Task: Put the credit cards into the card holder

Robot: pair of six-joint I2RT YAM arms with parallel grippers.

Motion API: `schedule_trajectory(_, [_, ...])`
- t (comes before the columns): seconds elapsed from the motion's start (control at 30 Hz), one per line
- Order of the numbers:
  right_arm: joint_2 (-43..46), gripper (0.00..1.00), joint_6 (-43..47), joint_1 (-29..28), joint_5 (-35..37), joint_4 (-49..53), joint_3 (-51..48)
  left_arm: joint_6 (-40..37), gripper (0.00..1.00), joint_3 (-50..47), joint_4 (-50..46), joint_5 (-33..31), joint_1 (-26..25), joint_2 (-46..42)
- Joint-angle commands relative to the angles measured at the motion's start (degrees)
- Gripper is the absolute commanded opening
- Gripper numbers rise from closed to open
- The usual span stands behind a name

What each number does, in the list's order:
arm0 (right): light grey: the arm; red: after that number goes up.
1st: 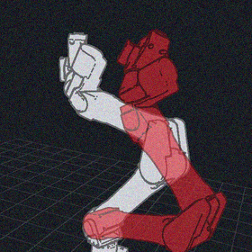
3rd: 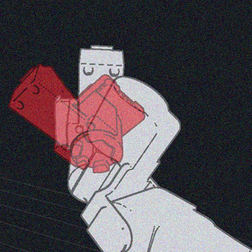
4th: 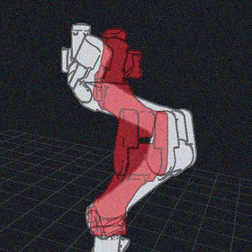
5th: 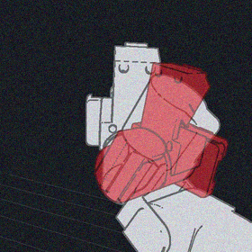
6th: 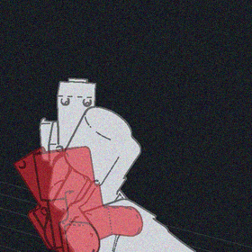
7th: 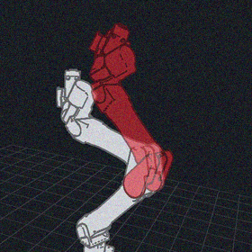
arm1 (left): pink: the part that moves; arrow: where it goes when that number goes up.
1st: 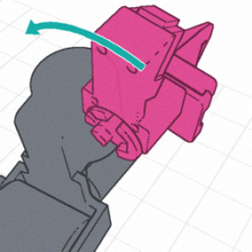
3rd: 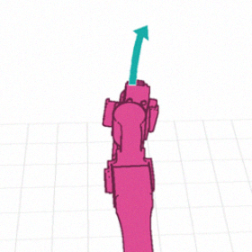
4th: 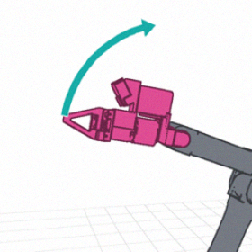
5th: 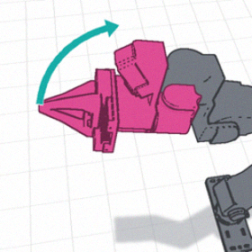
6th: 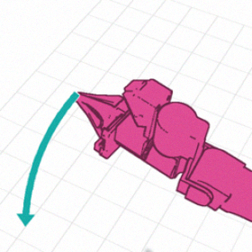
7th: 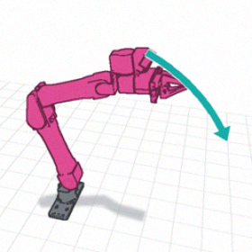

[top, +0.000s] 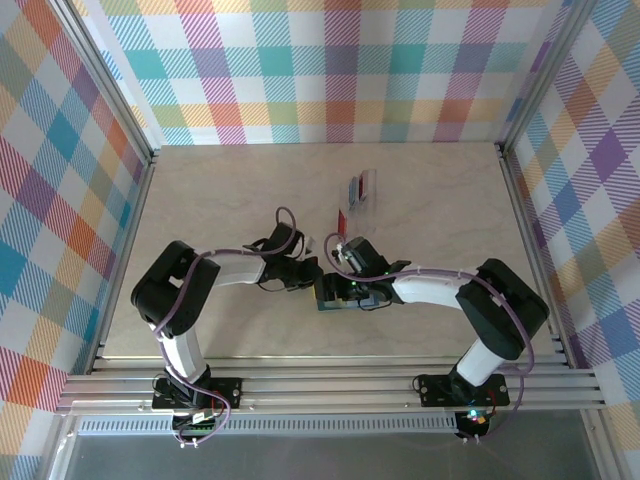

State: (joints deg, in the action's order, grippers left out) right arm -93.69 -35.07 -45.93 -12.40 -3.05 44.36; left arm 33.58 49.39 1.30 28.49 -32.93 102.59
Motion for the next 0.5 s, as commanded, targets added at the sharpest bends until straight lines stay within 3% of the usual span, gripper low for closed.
schedule_trajectory(0.0, [-1.8,0.69,-0.8,-0.5,-2.4,-3.2,-0.5,1.8,0.00,-3.0,-2.3,0.7,1.8,-2.4])
schedule_trajectory(0.23, [-3.0,0.73,-1.1,-0.5,-3.0,-3.9,-0.8,0.9,0.06,-5.5,-5.8,-5.6,3.6,-11.4])
schedule_trajectory(0.47, [-3.6,0.77,-1.8,-0.5,-4.5,-5.2,-0.5,0.8,0.13,-5.7,-0.8,0.0,2.0,-10.9])
